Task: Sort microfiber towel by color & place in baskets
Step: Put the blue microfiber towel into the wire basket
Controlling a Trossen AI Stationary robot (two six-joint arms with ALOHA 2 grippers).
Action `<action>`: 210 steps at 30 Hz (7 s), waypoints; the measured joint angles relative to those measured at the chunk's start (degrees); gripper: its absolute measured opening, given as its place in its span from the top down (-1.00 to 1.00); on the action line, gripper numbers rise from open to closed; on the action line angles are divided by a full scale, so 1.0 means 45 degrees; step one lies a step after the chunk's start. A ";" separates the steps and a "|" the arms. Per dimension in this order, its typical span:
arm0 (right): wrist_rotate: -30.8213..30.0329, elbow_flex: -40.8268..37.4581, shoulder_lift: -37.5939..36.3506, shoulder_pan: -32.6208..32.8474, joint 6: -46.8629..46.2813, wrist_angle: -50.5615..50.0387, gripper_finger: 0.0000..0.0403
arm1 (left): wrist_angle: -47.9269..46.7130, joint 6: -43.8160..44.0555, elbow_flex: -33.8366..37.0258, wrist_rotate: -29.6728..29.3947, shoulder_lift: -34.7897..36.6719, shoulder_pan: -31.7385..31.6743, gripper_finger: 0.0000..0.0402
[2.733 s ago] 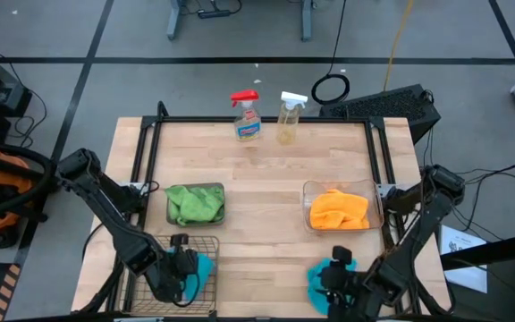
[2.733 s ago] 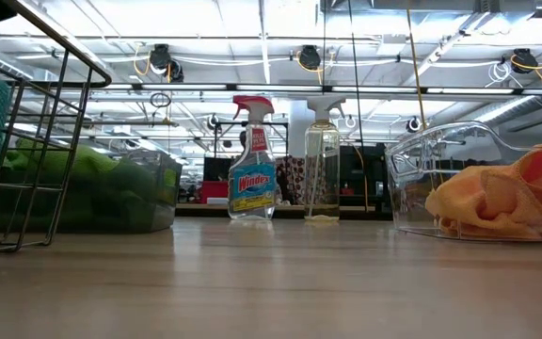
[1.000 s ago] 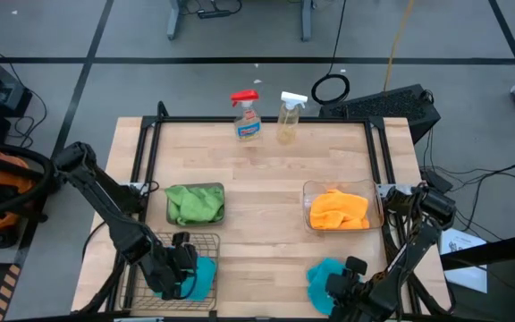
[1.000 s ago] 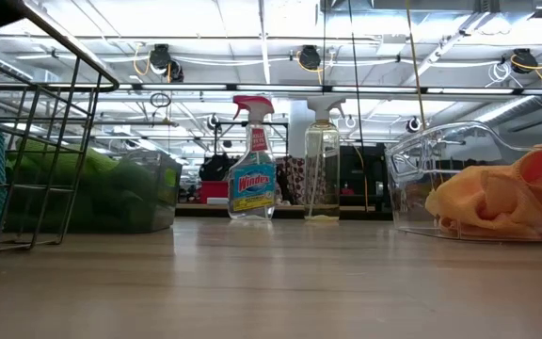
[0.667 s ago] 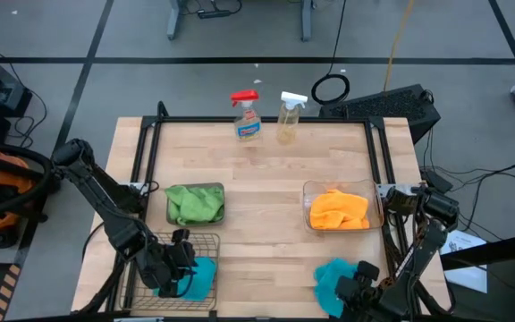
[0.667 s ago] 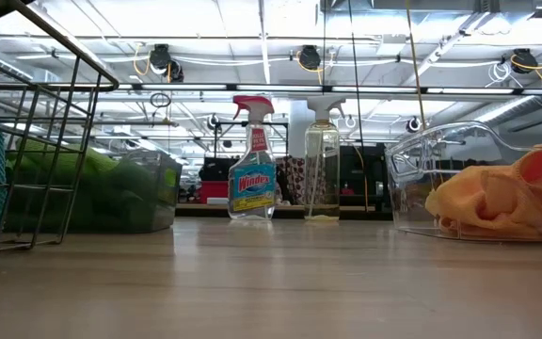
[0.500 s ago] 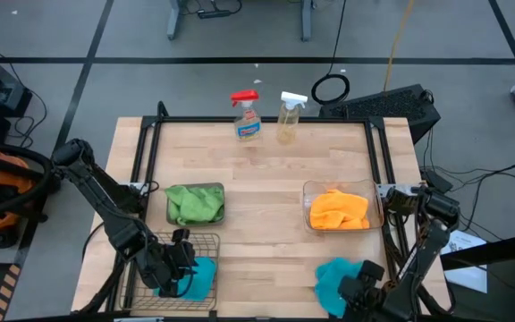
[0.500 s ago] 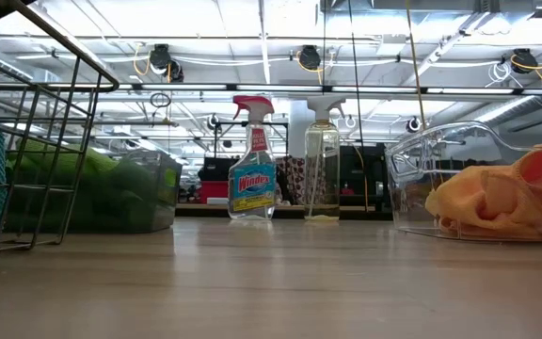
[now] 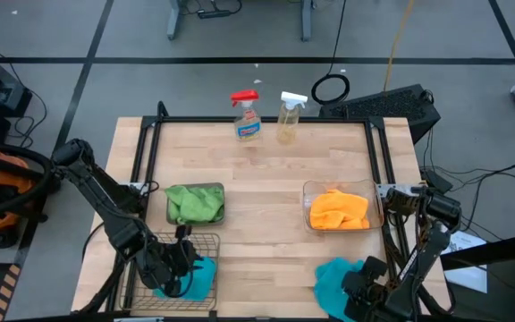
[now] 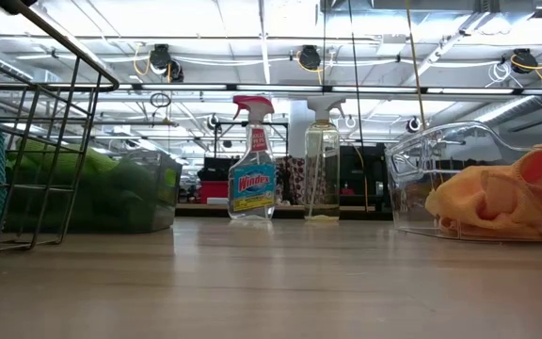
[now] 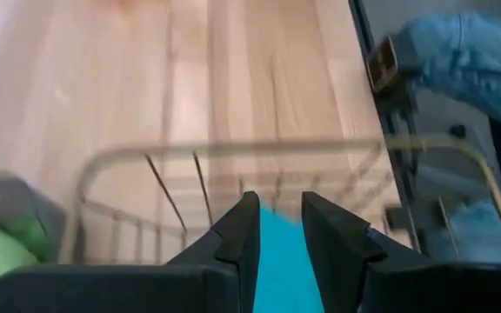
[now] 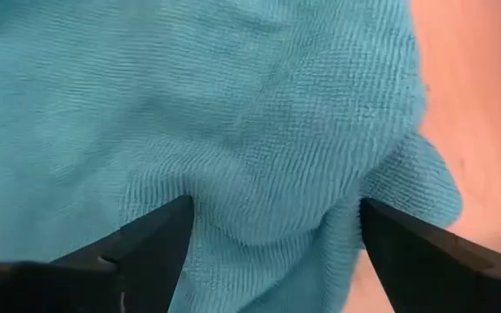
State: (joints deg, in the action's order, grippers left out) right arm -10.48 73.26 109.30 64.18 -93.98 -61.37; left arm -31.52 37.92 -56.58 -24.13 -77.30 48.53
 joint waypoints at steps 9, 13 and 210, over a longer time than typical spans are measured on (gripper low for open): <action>-0.0161 -0.1712 -0.0098 -0.0292 -0.0630 0.2042 -0.31 | 0.2363 -0.2814 -0.0010 -0.1144 0.0000 -0.0519 0.54; -0.0612 -0.1753 -0.0067 -0.0320 -0.0931 0.2062 0.05 | 0.3141 -0.3734 -0.0010 -0.1221 -0.0005 -0.0801 0.54; -0.9339 0.2499 -0.1861 -0.3944 1.3820 0.6728 0.18 | -0.1755 0.3866 -0.0034 -0.1708 -0.0550 0.2876 0.95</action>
State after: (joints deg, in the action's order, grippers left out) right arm -52.51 84.51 100.92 46.44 -31.79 -31.09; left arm -39.41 55.32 -56.73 -31.82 -79.77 61.47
